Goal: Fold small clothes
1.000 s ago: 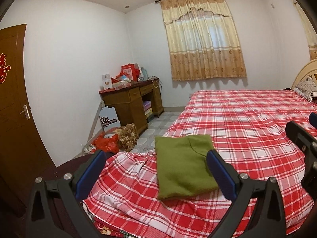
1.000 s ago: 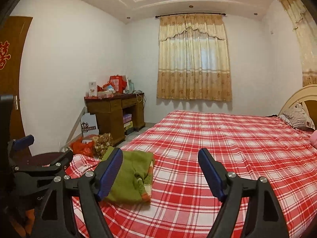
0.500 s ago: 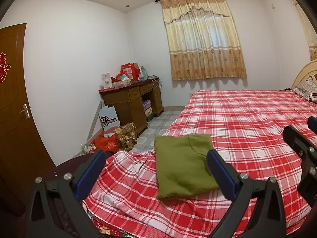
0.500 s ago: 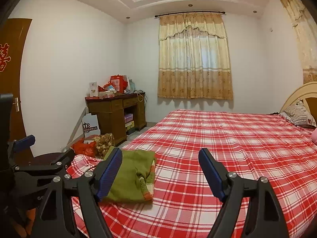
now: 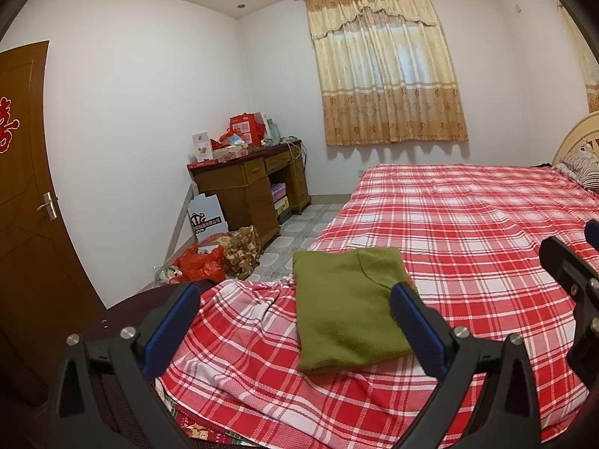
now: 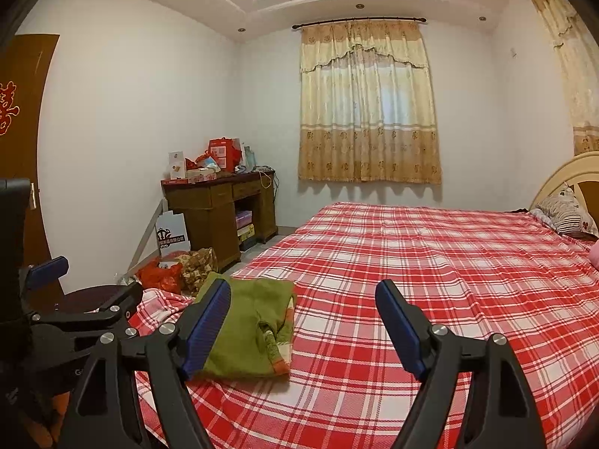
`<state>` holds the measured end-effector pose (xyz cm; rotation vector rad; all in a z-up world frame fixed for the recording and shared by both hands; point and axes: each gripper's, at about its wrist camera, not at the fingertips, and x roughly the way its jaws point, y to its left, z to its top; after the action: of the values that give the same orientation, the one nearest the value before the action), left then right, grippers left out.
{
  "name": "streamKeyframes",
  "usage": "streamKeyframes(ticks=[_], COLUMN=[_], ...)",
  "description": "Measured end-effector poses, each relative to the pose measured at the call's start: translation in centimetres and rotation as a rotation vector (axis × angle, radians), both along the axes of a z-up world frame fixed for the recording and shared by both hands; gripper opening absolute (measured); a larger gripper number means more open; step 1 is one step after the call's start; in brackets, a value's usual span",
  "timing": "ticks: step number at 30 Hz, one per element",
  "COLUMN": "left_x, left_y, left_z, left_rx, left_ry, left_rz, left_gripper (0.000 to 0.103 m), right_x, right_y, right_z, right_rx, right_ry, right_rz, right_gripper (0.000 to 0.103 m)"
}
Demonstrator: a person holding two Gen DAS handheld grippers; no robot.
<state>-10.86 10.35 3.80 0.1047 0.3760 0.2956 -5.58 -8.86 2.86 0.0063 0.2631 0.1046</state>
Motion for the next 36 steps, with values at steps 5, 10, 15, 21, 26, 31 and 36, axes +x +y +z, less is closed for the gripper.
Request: streamKeyframes(ticks=[5,10,15,21,26,31,36], left_x=[0.06,0.26,0.28,0.27,0.39,0.53,0.65], left_y=[0.05,0.15,0.21,0.2,0.07,0.2,0.21], left_z=[0.01,-0.16,-0.35,-0.36,-0.65,-0.73,-0.83], left_rx=[0.001,0.0,-0.002,0.001,0.003,0.006,0.003], left_ry=[0.001,0.009,0.014,0.017,0.024,0.029,0.034], left_rz=[0.0,-0.003,-0.001,-0.003,-0.003,0.003,0.004], left_gripper=[0.103,0.103,0.103,0.103,0.103,0.103,0.103], right_x=[0.14,0.14,0.18,0.1,0.14,0.25,0.35], right_y=[0.0,0.22,0.31,-0.08,-0.12,-0.18,-0.13], right_z=[0.02,-0.04,-0.19,-0.34,-0.45,-0.56,-0.94], right_rx=[0.003,0.004,0.008,0.01,0.012,0.013,0.016], right_ry=[0.005,0.011,0.014,0.018,0.02,0.025,0.031], right_rz=[0.001,0.003,0.002,0.003,0.004,0.002,-0.001], right_gripper=[0.08,0.081,0.081,0.081,0.081,0.081,0.081])
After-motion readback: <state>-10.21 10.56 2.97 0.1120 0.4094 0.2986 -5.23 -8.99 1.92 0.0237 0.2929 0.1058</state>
